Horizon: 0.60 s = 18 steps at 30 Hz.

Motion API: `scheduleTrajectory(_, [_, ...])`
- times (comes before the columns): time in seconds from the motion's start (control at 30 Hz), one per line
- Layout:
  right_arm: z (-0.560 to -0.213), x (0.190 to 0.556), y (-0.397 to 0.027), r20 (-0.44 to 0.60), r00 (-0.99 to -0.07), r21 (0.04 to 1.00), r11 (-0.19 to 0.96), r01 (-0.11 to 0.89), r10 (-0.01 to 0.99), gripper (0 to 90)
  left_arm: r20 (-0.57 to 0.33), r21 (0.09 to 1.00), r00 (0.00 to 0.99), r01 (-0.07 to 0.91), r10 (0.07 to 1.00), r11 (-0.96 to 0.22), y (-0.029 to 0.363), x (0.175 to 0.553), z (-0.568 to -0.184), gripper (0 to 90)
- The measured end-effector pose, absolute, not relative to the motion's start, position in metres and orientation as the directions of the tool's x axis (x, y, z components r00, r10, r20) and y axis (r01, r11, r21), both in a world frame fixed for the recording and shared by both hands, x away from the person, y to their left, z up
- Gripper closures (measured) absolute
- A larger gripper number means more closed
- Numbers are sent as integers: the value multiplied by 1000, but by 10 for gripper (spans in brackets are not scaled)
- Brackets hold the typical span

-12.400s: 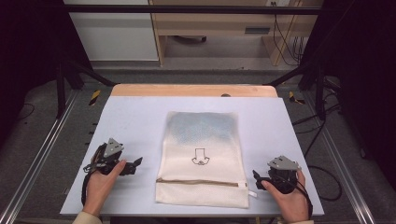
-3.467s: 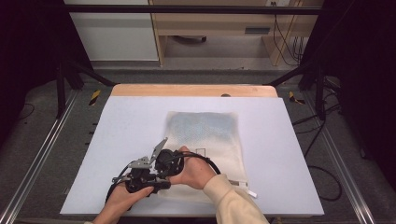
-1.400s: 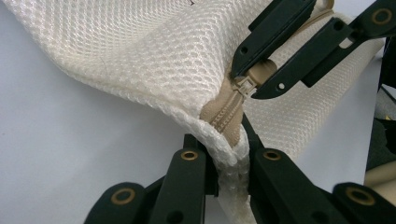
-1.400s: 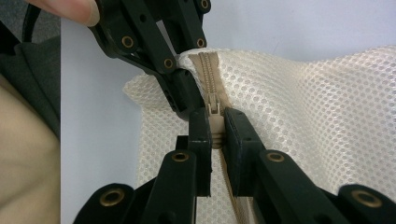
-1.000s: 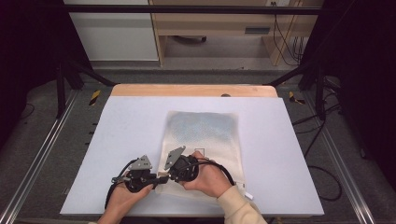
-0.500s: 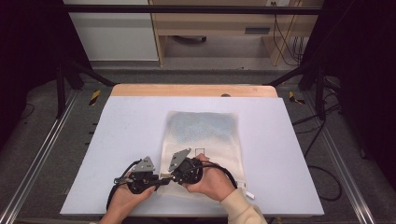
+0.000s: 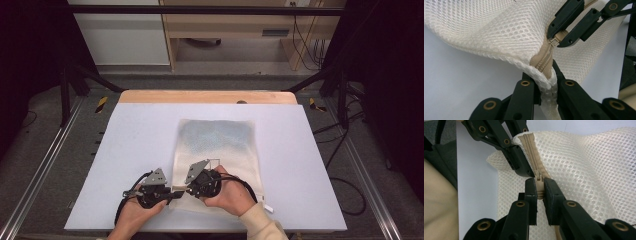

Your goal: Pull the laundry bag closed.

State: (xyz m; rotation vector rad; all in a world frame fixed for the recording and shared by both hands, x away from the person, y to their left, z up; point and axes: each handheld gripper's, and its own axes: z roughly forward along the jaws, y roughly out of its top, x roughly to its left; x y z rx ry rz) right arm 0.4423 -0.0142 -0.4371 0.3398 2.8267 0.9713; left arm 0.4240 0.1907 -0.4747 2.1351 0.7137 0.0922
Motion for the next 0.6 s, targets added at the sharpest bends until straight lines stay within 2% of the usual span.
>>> scheduleTrajectory(0.6, [-442,447,-27,-46,-957,599,775,203,286,820,-191,758,832,462,521,-460,192,424,-474,849])
